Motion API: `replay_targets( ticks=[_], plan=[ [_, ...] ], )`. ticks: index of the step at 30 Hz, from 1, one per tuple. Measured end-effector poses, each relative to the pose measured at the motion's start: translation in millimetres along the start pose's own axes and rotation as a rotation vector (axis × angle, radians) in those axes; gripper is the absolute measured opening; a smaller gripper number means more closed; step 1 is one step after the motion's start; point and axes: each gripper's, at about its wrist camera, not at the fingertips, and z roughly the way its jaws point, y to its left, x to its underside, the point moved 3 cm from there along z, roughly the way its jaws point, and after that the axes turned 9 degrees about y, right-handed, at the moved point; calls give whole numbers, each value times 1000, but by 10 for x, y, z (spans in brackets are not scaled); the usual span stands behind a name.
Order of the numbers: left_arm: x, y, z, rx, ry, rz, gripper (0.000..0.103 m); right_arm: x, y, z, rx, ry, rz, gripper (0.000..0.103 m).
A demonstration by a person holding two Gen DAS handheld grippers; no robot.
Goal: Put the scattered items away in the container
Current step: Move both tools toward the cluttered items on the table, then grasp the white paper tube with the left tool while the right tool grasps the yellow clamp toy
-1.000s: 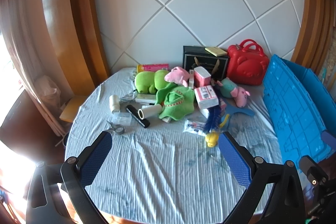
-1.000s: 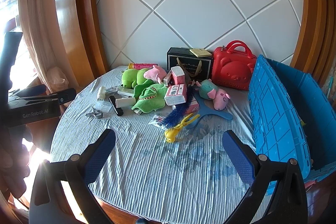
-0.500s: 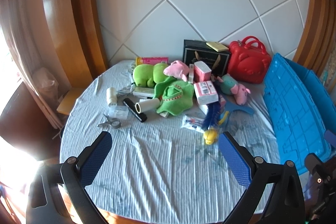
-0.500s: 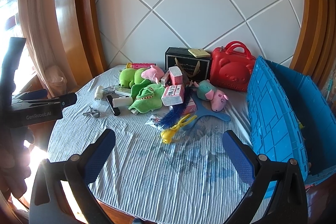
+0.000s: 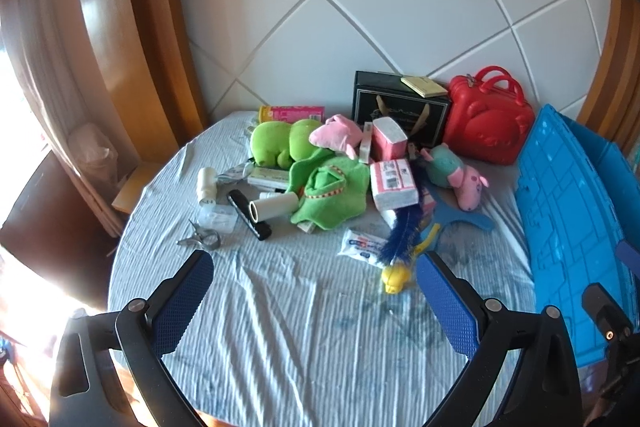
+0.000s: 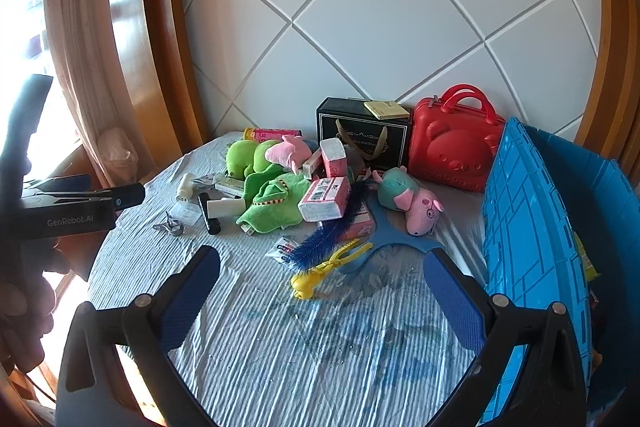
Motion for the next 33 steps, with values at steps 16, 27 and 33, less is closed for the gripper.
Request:
replay_targets(
  ticks=[16,27,33],
  plan=[
    [-165,417,580,46,32,-50,103,-64,-40,618,-52,70,-9,103],
    [-351,960,1587,88,102,6,103,-35,88,1336,54,152,64,103],
    [-431,1088,2352,138,141,83,103,191,155,2067,69,262,98,103]
  ],
)
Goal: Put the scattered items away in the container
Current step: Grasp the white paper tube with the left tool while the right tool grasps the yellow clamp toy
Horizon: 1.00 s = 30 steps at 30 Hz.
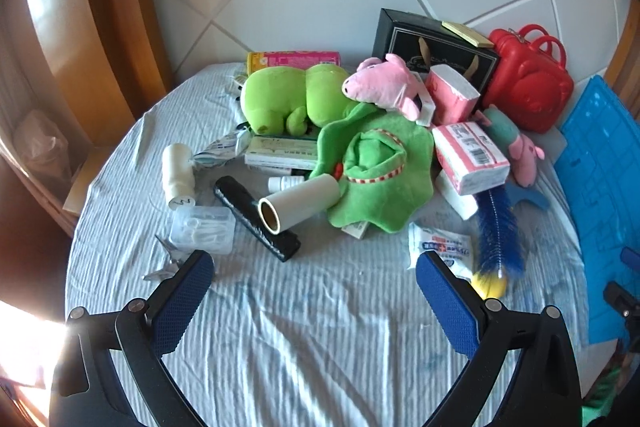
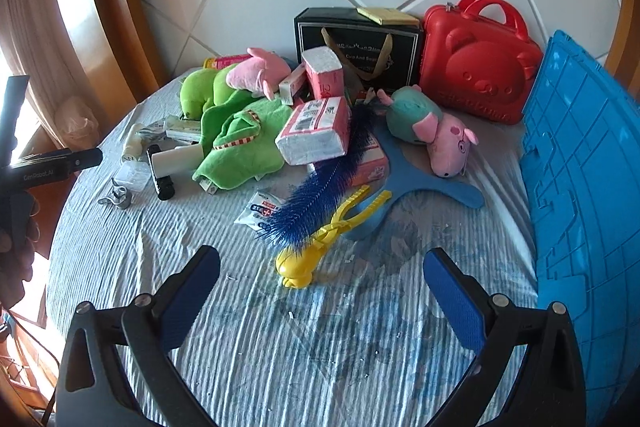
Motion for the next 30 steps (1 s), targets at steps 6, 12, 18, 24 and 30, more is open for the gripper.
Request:
replay_targets(
  ticks=[6,12,18,24,30],
  plan=[
    [-224,112,827,-14,19,111,103,66,104,946,14,121,53,103],
    [-491,86,1455,-48,54,225,101,28,124,1501,66,168,92,103],
    [-558,59,1802,-31,116,311,61,-5,65,1755,93,204,162,103],
    [-563,5,1737,57,124,283,42,-40,48,1856,117,247,173,51],
    [-494,101,1590,102,111,205,38,42,-10,1694,104,250,166,45]
  ],
)
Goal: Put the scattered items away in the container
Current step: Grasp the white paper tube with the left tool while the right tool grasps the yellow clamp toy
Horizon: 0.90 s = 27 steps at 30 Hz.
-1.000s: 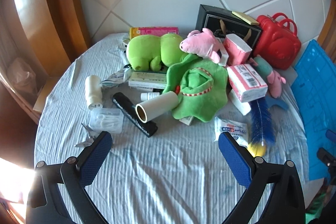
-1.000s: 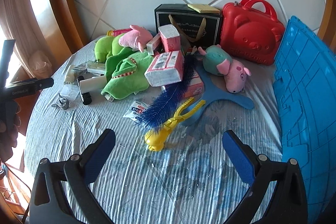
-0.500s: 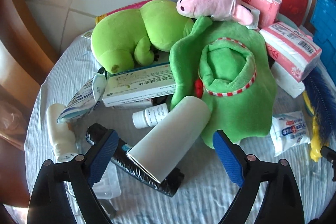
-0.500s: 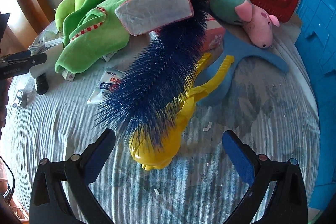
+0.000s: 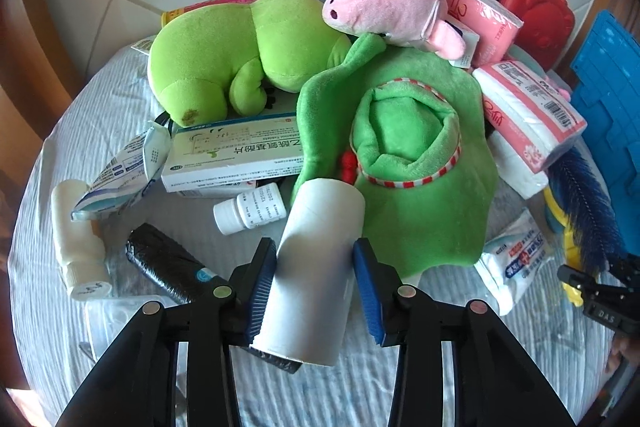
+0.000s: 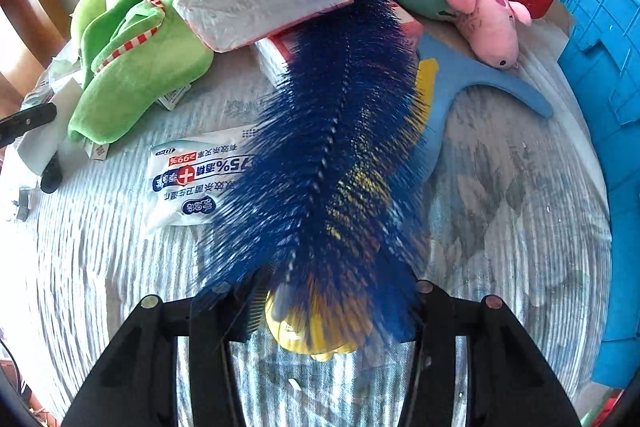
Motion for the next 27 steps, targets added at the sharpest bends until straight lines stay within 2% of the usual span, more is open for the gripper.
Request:
replay_targets(
  ticks=[1,2,4,7,10,12,13,14,15,16,18,21,23,25,27],
  plan=[
    [13,16,-31,6,-7,-8,36,30,-13,-31,-4,1,-3,44],
    [45,21,-68,13,-14,-17,30,62,-24,-63,-8,2,-6,42],
    [91,39,-135,14,-17,-39,0,133,-45,-126,-19,4,-13,39],
    [138,31,-194,18,-5,-48,0,251,-69,-175,-32,15,-21,34],
    [235,11,-137,-27,23,-32,0,319,-18,-165,-31,25,-36,32],
    [276,103,-121,-22,24,-82,7,349,5,-181,-24,20,-54,32],
    [281,149,-119,-1,23,-113,29,375,27,-192,-21,18,-58,32],
    [277,176,-139,16,10,-141,63,386,24,-187,-21,17,-57,32],
    [264,183,-163,40,-8,-161,77,391,28,-172,-21,19,-54,32],
    [244,172,-182,61,-24,-170,84,372,59,-142,-21,20,-52,32],
    [213,103,-142,65,-3,-166,84,364,16,-89,-21,25,-48,32],
    [212,-32,61,-7,89,-148,84,390,23,-65,-21,34,-46,31],
    [241,-86,179,-37,122,-155,84,391,21,-66,-22,35,-47,31],
    [250,-138,285,-39,139,-166,84,390,15,-73,-22,35,-48,31],
    [213,-190,320,-74,122,-164,84,387,12,-73,-22,36,-49,31]
  ],
)
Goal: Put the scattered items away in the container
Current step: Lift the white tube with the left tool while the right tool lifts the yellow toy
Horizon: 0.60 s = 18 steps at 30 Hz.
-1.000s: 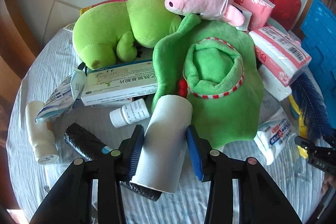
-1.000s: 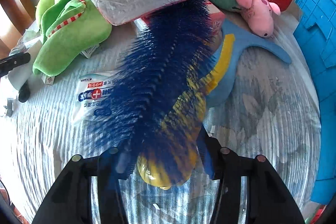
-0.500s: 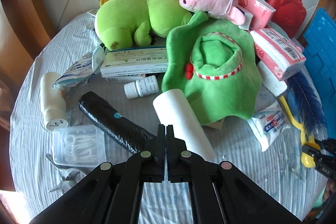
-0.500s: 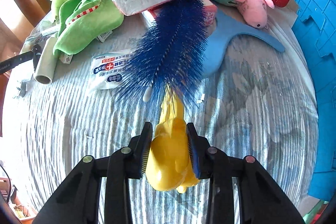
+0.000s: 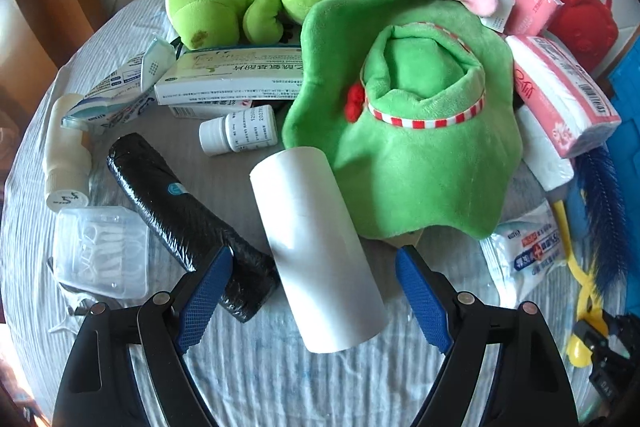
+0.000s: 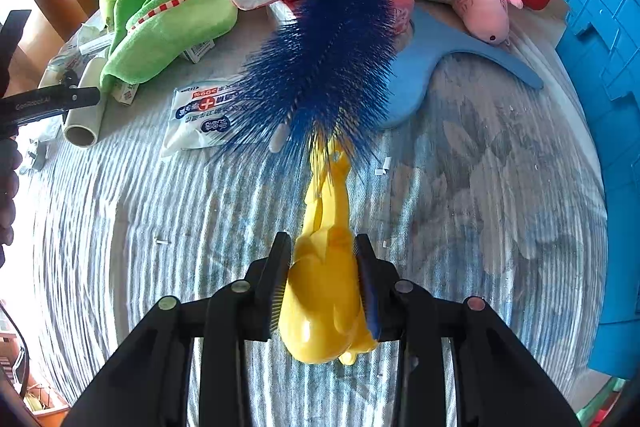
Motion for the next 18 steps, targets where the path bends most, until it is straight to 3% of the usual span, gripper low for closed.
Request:
replay_targets(
  ticks=[3,6,9,10,14,18],
  plan=[
    [-71,-61,56,-31,2,-1,84,-10,-6,8,-1,4,1,31],
    [-101,-175,120,-75,6,68,82,-14,-15,37,-2,12,4,31],
    [-99,-156,109,-30,27,68,66,-6,-20,53,-8,15,11,31],
    [-82,-165,86,-28,24,79,53,-3,-26,63,-9,15,11,31],
    [70,-118,20,21,33,73,50,18,-20,56,-17,16,14,31],
    [277,-45,-156,56,-7,44,49,57,-21,17,-25,16,15,31]
  ],
)
